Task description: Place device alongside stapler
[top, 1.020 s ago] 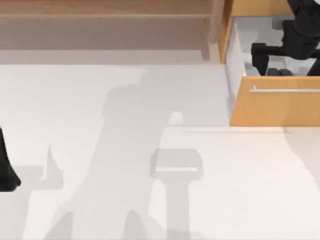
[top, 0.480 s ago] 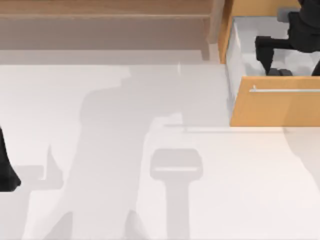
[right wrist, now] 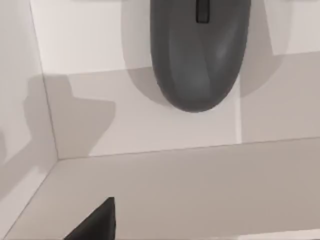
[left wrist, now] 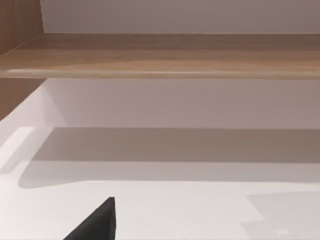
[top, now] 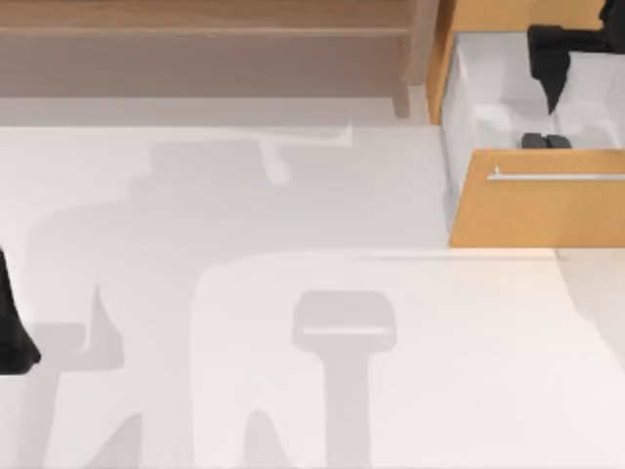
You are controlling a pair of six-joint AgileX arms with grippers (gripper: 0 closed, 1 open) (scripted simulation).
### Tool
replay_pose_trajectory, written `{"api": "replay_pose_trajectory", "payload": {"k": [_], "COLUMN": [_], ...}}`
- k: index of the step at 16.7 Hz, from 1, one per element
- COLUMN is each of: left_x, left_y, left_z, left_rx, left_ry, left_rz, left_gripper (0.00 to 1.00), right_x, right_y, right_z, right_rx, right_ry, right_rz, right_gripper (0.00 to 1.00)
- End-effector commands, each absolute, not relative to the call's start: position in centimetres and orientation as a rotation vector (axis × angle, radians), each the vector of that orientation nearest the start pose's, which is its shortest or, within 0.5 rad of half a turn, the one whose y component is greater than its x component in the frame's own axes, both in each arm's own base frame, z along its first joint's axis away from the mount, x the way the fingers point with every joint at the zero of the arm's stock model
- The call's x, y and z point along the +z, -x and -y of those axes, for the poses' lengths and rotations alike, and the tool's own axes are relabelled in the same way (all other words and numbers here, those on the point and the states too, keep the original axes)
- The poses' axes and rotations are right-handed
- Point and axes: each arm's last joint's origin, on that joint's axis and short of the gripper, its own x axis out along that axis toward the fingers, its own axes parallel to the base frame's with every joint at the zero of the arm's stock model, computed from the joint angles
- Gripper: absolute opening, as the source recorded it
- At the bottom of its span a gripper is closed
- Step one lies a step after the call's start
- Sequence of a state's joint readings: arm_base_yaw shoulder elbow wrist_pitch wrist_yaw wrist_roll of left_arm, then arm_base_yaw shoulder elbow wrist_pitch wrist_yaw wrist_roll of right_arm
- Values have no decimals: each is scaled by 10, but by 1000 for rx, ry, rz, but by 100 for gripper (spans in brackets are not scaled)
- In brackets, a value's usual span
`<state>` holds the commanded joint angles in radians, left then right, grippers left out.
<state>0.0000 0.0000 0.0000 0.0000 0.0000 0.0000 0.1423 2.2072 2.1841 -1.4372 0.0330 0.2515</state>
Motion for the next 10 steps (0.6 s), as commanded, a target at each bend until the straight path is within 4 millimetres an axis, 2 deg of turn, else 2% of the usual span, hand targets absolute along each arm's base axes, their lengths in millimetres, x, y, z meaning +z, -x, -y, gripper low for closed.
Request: {"api": "replay_pose_trajectory", "payload": {"k": [2,4,10], "left_x": [160,160,160], "left_y": [-106,-106,-106], "left_z": [1,1,1], "left_rx": [0,0,0], "left_ry": [0,0,0], "left_rz": [0,0,0], "left_gripper": [100,100,100], "right_x": [259,240,160], "right_y": [-440,-449,-476], "right_z": [-65,-65,-73], "right_rx": [-87,-91,-88], "right_ry": [-72,-73,-76], "right_rz": [-1456,-1463,-1471], "right_gripper": [100,100,100]}}
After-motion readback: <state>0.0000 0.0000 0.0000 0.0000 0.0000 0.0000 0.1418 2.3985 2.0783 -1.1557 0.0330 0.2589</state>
